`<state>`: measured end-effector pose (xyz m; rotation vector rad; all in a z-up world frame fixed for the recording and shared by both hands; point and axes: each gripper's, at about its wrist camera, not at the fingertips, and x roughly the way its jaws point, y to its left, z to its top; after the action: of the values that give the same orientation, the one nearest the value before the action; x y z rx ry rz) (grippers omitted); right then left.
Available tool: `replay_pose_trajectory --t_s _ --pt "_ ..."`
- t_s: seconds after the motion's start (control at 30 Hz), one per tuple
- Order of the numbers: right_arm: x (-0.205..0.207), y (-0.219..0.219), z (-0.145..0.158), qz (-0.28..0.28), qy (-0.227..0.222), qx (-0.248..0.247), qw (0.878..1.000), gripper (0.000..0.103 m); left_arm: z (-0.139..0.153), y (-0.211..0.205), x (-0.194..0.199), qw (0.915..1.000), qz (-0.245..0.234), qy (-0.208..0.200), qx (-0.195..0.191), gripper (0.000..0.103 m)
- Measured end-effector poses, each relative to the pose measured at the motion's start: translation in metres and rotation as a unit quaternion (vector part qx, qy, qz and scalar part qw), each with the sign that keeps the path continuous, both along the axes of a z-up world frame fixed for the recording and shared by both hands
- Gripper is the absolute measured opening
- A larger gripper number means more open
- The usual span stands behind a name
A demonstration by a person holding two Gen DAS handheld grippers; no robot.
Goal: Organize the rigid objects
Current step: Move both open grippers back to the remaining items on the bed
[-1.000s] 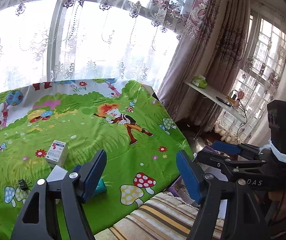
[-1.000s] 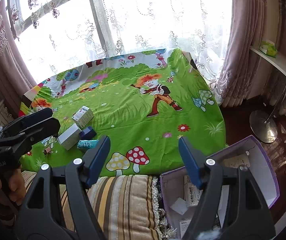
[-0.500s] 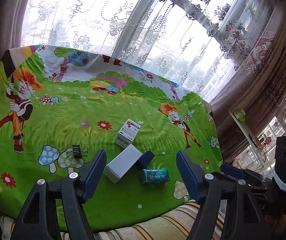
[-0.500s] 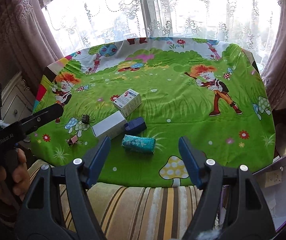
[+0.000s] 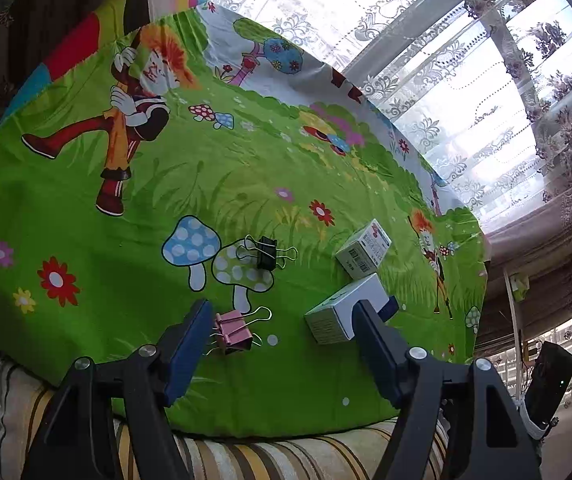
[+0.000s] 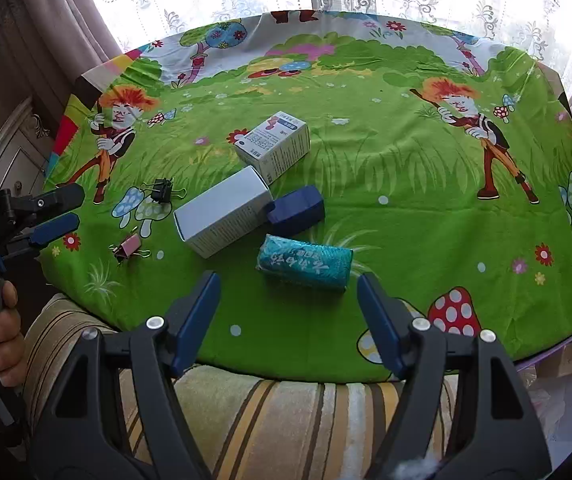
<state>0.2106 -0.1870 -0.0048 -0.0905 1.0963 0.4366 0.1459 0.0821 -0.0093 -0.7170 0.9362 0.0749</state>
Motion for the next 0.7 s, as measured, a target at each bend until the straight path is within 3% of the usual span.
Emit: replay_pose_trajectory --t_s 0.3,0.6,0.7 --pt "0.009 0.004 -0.025 -0.006 0.024 -0.003 1.000 0.074 -0.044 0.006 0.008 0.9962 0.015 0.072 -0.047 0.073" --pt "0.017 0.012 -0.037 -0.001 0.034 -0.008 0.999 0.074 -0.050 -0.001 0.017 0.9957 0.006 0.091 -0.013 0.072" --pt "0.020 0.014 -0.039 -0.003 0.032 -0.011 0.999 0.075 -0.052 -0.003 0.020 0.9950 0.002 0.100 0.000 0.065"
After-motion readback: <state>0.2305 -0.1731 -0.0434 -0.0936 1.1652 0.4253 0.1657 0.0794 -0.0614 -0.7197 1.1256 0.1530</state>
